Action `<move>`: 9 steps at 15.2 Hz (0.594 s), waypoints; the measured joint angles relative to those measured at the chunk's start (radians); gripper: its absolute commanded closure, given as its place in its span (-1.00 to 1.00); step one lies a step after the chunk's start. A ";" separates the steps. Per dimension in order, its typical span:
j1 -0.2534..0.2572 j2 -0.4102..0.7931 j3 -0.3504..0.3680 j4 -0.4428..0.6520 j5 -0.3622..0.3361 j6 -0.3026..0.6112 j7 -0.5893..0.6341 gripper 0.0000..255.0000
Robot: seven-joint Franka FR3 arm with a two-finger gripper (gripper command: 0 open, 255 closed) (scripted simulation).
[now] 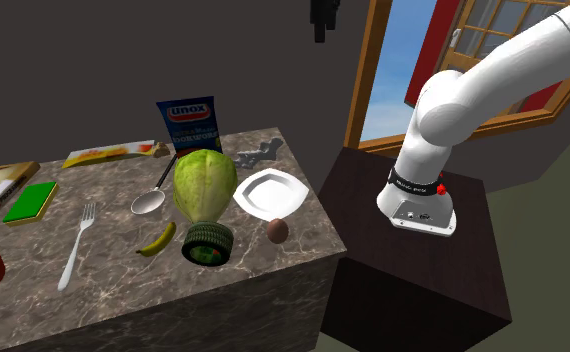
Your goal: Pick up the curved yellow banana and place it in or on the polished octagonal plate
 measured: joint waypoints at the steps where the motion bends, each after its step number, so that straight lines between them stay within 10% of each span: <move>1: 0.000 0.000 0.000 0.000 0.000 0.000 0.000 -1.00; 9: 0.071 0.209 0.012 0.026 0.020 0.173 -0.105 -1.00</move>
